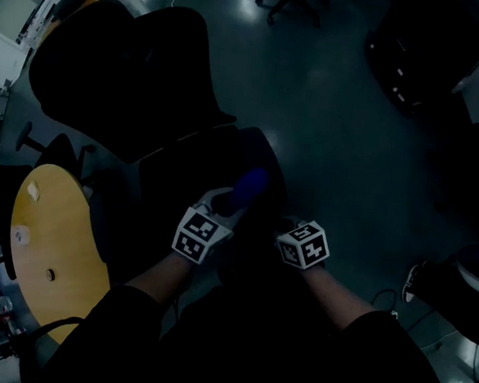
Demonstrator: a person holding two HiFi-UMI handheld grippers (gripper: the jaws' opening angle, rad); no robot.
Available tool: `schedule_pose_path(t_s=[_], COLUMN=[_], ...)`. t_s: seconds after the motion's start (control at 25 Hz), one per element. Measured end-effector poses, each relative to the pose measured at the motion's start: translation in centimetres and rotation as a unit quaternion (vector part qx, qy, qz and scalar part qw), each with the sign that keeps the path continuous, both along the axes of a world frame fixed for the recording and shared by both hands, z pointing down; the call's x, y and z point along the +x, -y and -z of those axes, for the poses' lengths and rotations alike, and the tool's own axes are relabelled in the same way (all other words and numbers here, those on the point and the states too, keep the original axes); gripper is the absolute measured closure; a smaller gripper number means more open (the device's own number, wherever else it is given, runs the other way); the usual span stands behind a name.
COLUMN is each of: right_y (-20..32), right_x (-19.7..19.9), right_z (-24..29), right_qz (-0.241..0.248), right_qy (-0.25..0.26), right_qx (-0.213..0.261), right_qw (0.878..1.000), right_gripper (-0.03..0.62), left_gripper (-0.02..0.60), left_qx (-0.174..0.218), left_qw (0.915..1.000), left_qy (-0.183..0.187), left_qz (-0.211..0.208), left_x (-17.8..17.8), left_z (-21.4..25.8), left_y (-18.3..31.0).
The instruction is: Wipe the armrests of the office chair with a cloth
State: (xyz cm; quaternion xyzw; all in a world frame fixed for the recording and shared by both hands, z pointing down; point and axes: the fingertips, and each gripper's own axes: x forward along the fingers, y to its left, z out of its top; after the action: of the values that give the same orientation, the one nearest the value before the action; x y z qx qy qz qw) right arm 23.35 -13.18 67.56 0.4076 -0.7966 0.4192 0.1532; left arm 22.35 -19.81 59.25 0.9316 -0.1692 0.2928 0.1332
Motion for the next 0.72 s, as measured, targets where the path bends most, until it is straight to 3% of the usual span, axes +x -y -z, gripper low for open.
schedule_pose_path(t_s=[0.2, 0.48, 0.56, 0.72], right_y=[0.1, -0.2, -0.3, -0.4], right_x=[-0.9, -0.8, -1.0, -1.6], right_z=[0.3, 0.5, 0.6, 0.7], right_qz=[-0.019, -0.031, -0.025, -0.03], right_qy=[0.031, 0.039, 0.036, 0.036], right_qx=[-0.002, -0.009, -0.009, -0.01], right_qw=[0.999, 0.999, 0.999, 0.999], right_gripper=[0.591, 0.591, 0.591, 0.591], left_gripper=[0.456, 0.456, 0.456, 0.456], left_qx=[0.063, 0.112, 0.138, 0.181], left_qw=[0.9973, 0.987, 0.9781, 0.9463], left_qy=[0.034, 0.11, 0.14, 0.221], left_qz=[0.013, -0.034, -0.07, -0.153], left_x=[-0.1, 3.7, 5.6, 8.0], left_z=[1.3, -0.2, -0.8, -2.8], left_y=[9.7, 17.7, 18.9, 20.0])
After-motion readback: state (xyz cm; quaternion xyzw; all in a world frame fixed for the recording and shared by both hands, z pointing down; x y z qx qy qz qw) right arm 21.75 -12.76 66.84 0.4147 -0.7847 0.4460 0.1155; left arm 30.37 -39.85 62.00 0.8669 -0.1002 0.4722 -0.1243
